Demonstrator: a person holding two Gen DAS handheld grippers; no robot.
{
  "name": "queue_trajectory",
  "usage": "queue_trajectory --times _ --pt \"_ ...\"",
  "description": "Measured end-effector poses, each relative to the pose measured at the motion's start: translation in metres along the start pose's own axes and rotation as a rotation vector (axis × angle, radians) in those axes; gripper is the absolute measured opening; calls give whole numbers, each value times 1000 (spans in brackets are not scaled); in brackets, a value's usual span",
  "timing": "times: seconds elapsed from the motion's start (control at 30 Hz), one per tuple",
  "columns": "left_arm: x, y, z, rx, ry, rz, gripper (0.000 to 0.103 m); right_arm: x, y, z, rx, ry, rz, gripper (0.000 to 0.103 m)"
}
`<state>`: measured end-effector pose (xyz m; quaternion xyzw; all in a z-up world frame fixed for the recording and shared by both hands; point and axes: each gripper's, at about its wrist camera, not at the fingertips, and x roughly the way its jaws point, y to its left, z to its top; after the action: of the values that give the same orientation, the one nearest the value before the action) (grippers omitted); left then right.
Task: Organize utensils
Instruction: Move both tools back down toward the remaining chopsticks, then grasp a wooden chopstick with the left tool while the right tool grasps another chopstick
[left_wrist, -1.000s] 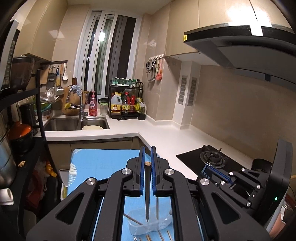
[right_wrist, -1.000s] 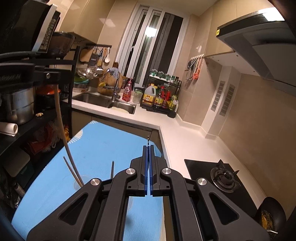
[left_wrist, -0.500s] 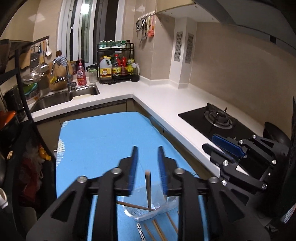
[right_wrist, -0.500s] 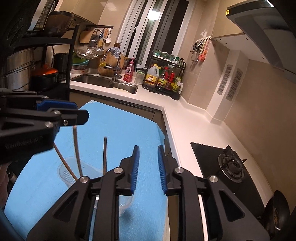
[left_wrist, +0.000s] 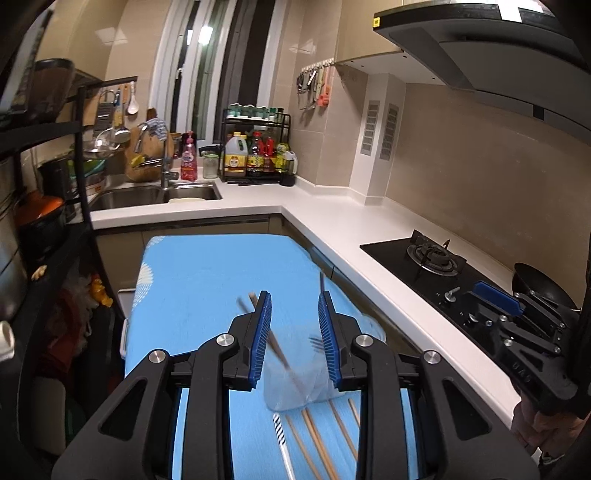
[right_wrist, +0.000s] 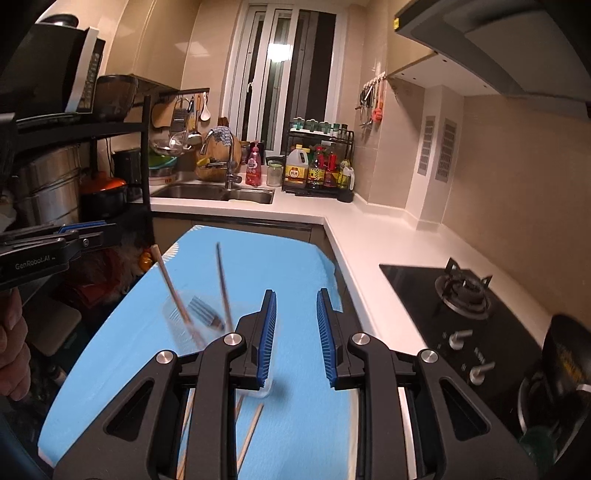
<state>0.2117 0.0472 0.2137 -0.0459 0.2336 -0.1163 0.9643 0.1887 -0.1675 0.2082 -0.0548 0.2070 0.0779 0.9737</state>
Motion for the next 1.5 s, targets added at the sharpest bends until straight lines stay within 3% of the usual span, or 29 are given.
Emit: queue_trajectory --times 0.17,0.3,0.47,0.63,0.8,1.07,1.23,1.3,1.5 --pt "-20 5 -68 -4 9 28 11 -19 6 -69 73 32 29 22" --pt "-25 9 -129 -23 34 67 10 -26 16 -129 130 79 58 7" --pt "-36 6 -206 -74 62 78 9 -30 38 -196 166 150 92 7" --pt "-46 -4 -260 -113 99 80 9 -30 54 -230 144 205 122 8" --pt "-46 -15 -277 -89 131 73 9 -21 55 -239 166 235 129 9" --pt "-32 -34 -272 -74 152 25 9 -9 58 -250 158 281 140 15" --pt "-16 -45 -267 -101 178 3 10 -10 57 -251 131 279 128 11" --pt "-9 -51 -265 -103 190 13 10 -10 56 -251 131 279 117 6" --pt "11 -61 -267 -111 269 73 10 -15 47 -254 150 275 102 5"
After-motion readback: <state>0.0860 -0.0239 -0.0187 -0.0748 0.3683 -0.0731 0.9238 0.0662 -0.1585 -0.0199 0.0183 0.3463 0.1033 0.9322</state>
